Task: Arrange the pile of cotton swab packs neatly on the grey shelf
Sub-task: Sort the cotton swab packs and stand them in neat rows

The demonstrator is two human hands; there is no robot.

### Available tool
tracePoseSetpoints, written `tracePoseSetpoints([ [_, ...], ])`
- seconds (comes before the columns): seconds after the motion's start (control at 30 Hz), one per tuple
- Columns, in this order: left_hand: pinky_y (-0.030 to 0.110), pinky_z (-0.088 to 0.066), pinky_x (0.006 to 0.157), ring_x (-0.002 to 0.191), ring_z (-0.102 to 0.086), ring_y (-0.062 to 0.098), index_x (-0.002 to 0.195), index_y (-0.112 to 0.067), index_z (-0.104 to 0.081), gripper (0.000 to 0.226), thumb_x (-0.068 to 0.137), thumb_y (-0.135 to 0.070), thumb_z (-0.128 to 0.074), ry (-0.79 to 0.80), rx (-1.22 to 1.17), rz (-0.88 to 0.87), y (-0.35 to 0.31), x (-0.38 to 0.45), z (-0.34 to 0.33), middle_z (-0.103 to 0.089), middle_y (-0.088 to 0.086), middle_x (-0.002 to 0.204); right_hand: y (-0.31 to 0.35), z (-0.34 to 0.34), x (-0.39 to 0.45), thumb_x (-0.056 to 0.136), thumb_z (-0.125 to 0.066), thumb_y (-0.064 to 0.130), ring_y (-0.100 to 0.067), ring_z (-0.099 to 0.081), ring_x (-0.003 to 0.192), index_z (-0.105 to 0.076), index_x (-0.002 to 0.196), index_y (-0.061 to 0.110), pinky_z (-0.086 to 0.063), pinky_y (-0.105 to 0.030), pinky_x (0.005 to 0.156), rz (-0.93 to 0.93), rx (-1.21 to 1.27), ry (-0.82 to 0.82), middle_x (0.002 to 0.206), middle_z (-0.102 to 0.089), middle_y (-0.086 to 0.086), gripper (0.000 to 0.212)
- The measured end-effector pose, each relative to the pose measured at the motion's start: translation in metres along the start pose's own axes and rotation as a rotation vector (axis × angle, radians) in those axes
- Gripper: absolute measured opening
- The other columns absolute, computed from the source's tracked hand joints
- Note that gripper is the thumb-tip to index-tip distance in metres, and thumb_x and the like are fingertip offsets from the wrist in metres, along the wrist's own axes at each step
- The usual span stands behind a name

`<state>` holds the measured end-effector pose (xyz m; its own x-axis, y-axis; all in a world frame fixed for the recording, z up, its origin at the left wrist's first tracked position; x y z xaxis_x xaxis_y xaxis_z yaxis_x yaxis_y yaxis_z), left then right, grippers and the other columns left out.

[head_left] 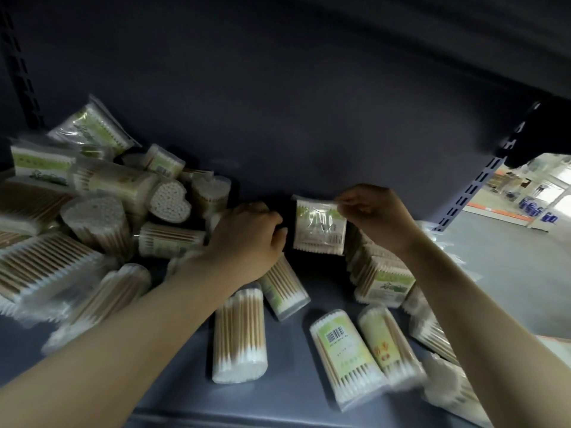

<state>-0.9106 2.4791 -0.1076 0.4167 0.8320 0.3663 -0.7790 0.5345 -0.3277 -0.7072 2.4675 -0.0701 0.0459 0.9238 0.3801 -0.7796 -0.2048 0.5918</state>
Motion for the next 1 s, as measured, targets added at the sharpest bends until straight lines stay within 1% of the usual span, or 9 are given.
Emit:
tracePoseSetpoints([
  [0.07,0.033,-0.040,0.094,0.113,-0.049,0.020,0.119,-0.018,-0.058,0.033,0.095,-0.032,-0.040,0.039,-0.046,0.001,-0.004,0.001,-0.005,-0.054,0.003,0.121,-0.001,0.004,-0.004,0.082,-0.062,0.000,-0.013,-0.063,0.083,-0.067,0.092,0.005,-0.050,-0.029,0.080,0.006,0.072,-0.015,0.086,-0.067,-0.003,0.012],
  [0.2,0.032,-0.039,0.092,0.113,-0.048,0.022,0.123,-0.020,-0.053,0.034,0.094,-0.034,-0.040,0.034,-0.086,-0.010,-0.011,0.001,-0.008,-0.057,0.002,0.118,0.000,0.006,-0.011,0.082,-0.060,-0.006,0.001,-0.058,0.061,-0.065,0.084,0.012,-0.049,-0.028,0.068,0.009,0.185,-0.033,0.073,-0.064,0.003,0.018],
  [0.27,0.033,-0.040,0.088,0.109,-0.052,0.022,0.120,-0.018,-0.054,0.032,0.095,-0.033,-0.041,0.029,-0.126,-0.013,-0.014,0.000,-0.008,-0.059,0.003,0.115,0.001,0.004,-0.013,0.083,-0.059,-0.006,-0.006,-0.058,0.061,-0.063,0.081,0.017,-0.050,-0.030,0.067,-0.004,0.215,-0.044,0.073,-0.064,-0.002,0.023],
  [0.43,0.034,-0.042,0.084,0.103,-0.056,0.023,0.112,-0.012,-0.057,0.027,0.093,-0.028,-0.046,-0.008,-0.198,0.009,-0.018,-0.001,-0.009,-0.062,0.006,0.111,0.002,0.002,-0.014,0.087,-0.056,-0.004,-0.015,-0.056,0.067,-0.063,0.087,0.013,-0.050,-0.029,0.067,0.000,0.256,-0.031,0.074,-0.062,-0.008,0.018],
  [0.53,0.033,-0.039,0.086,0.107,-0.052,0.023,0.113,-0.014,-0.056,0.027,0.093,-0.029,-0.046,-0.012,-0.172,0.031,-0.017,0.000,-0.011,-0.060,0.005,0.113,-0.001,0.001,-0.013,0.088,-0.055,-0.002,-0.015,-0.056,0.068,-0.064,0.089,0.012,-0.050,-0.030,0.069,0.001,0.247,-0.010,0.072,-0.062,-0.002,0.017],
  [0.67,0.035,-0.037,0.093,0.113,-0.048,0.025,0.121,-0.017,-0.053,0.033,0.091,-0.031,-0.048,-0.024,-0.139,0.083,-0.014,0.005,-0.013,-0.057,0.004,0.120,-0.004,0.001,-0.013,0.086,-0.057,-0.002,0.006,-0.059,0.068,-0.064,0.088,0.016,-0.049,-0.015,0.070,0.034,0.189,-0.023,0.077,-0.062,0.010,0.019],
  [0.77,0.037,-0.038,0.096,0.115,-0.047,0.026,0.130,-0.019,-0.047,0.043,0.089,-0.031,-0.052,-0.036,-0.153,0.132,-0.012,0.009,-0.012,-0.055,0.004,0.126,-0.008,-0.005,-0.015,0.085,-0.058,0.001,0.009,-0.059,0.074,-0.060,0.080,0.026,-0.047,-0.015,0.077,0.052,0.070,-0.016,0.080,-0.061,0.017,0.027],
  [0.87,0.037,-0.035,0.100,0.120,-0.044,0.024,0.134,-0.021,-0.044,0.047,0.089,-0.028,-0.055,0.007,-0.146,0.078,-0.015,0.013,-0.013,-0.052,0.002,0.130,-0.010,-0.013,-0.021,0.087,-0.055,0.003,0.008,-0.057,0.075,-0.057,0.081,0.022,-0.043,-0.009,0.074,0.071,-0.024,0.036,0.079,-0.057,0.020,0.020],
  [1.0,0.036,-0.041,0.093,0.113,-0.052,0.022,0.125,-0.026,-0.054,0.038,0.088,-0.022,-0.057,0.081,-0.120,-0.013,-0.023,0.019,-0.016,-0.058,0.000,0.123,-0.009,-0.008,-0.023,0.085,-0.057,0.005,0.002,-0.051,0.072,-0.062,0.091,0.014,-0.037,-0.021,0.068,0.097,-0.188,0.032,0.077,-0.053,0.020,0.012],
])
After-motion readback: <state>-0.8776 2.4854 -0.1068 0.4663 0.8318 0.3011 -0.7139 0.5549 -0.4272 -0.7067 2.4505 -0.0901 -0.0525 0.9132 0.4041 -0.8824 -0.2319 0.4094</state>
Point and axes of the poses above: each hand's wrist, its own x-axis towards the middle knuckle, its own z-axis out of the back of the hand, y = z × x, the point moved 1 cm from there along x, towards the middle knuckle
